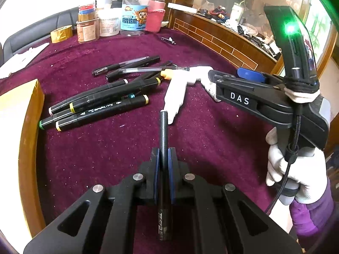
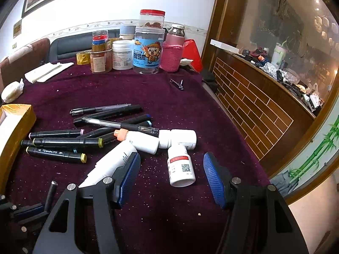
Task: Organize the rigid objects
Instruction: 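Lift the black pen with the left tool while the right tool grasps a white bottle, then carry the pen and bottle over the yellow-rimmed tray and open both tools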
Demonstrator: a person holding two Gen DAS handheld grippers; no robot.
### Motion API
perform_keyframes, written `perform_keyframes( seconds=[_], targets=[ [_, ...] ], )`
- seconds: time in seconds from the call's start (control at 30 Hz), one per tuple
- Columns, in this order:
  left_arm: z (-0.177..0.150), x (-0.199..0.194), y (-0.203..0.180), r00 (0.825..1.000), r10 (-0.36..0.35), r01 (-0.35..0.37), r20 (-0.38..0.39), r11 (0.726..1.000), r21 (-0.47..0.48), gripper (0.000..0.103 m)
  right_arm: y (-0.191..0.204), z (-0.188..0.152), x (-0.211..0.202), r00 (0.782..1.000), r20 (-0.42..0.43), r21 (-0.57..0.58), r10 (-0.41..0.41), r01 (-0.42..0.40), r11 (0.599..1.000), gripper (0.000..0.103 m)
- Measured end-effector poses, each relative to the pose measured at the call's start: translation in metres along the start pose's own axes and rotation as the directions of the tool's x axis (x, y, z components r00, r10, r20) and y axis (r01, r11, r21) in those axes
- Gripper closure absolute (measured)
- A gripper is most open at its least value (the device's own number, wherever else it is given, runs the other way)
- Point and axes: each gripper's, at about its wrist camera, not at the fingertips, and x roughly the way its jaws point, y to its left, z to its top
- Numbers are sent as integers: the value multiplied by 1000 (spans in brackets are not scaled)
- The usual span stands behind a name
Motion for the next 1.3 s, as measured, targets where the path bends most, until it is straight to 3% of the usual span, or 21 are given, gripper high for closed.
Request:
perform_keyframes(
  seconds=[0.43,0.6,0.67,0.73,0.8,0.93,1.03,1.17,1.27,1.3],
  targets=[
    [-7,-9,6,999,-31,31,16,999,-31,98,6,0,-5,996,20,-36,-83,83,996,46],
    [-9,-17,11,998,-43,45,38,998,-47,98,7,1,-5,997,14,-38,-81,81,996,46],
    [-11,-24,16,998,-49,52,51,997,-63,97,3,1,-1,999,-15,-20,-37,37,999,46],
    [-13,-36,21,995,-59,65,75,995,-82,97,-7,2,7,994,-72,45,84,-81,996,46],
    [-16,-47,27,993,-65,74,103,993,-91,97,-24,1,18,951,-122,175,284,-261,949,46],
    [-21,-72,39,983,-85,105,164,987,-122,97,-32,-4,30,882,-135,275,452,-405,872,46],
    [-23,-86,49,976,-97,127,196,981,-145,97,-20,-3,33,863,-147,280,484,-433,857,46],
    [-27,-105,61,965,-100,145,243,973,-178,97,1,7,50,872,-189,289,452,-391,874,47],
    [-31,-121,75,956,-93,154,277,966,-208,97,16,11,68,874,-243,300,421,-345,889,52],
    [-32,-127,82,954,-87,155,288,963,-220,97,20,10,73,870,-262,302,417,-337,892,59]
  ],
)
